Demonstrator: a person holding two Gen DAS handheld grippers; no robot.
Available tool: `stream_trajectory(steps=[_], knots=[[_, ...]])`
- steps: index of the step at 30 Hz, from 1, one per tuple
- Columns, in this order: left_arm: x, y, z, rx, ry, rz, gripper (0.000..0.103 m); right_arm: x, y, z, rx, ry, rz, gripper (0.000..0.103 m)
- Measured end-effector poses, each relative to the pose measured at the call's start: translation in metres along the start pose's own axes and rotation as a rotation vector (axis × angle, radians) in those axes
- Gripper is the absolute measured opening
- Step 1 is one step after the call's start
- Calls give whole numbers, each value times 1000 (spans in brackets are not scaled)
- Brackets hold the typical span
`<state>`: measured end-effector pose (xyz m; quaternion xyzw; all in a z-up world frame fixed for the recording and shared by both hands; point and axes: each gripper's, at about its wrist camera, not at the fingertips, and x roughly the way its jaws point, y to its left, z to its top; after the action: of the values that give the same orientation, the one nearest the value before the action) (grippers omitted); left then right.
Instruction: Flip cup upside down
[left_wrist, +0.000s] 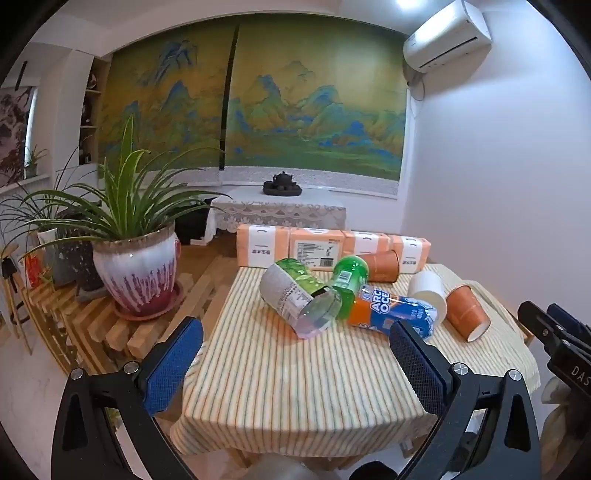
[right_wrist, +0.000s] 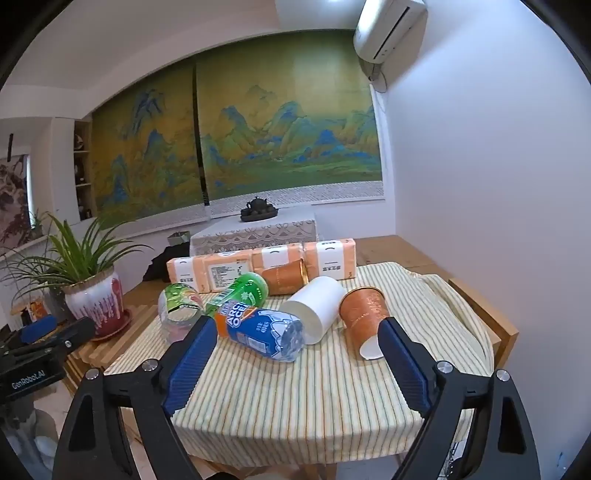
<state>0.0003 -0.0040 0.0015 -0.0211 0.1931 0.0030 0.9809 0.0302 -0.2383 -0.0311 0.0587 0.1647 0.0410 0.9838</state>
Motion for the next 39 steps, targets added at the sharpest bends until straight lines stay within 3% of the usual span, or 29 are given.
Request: stream_trajectory(steps=[2, 6, 17, 39], knots=[[2, 11, -2, -39, 0, -7, 102, -1, 1, 0, -1, 7, 3, 87], [8, 10, -1, -27, 17, 14, 102, 4, -1, 2, -5, 37, -14, 87], [7, 12, 2, -30, -5, 19, 102, 6, -2, 7, -8, 0, -102, 87], [19, 13, -4, -28, 31, 10, 102, 10, -4, 8, -13, 9, -121, 87]])
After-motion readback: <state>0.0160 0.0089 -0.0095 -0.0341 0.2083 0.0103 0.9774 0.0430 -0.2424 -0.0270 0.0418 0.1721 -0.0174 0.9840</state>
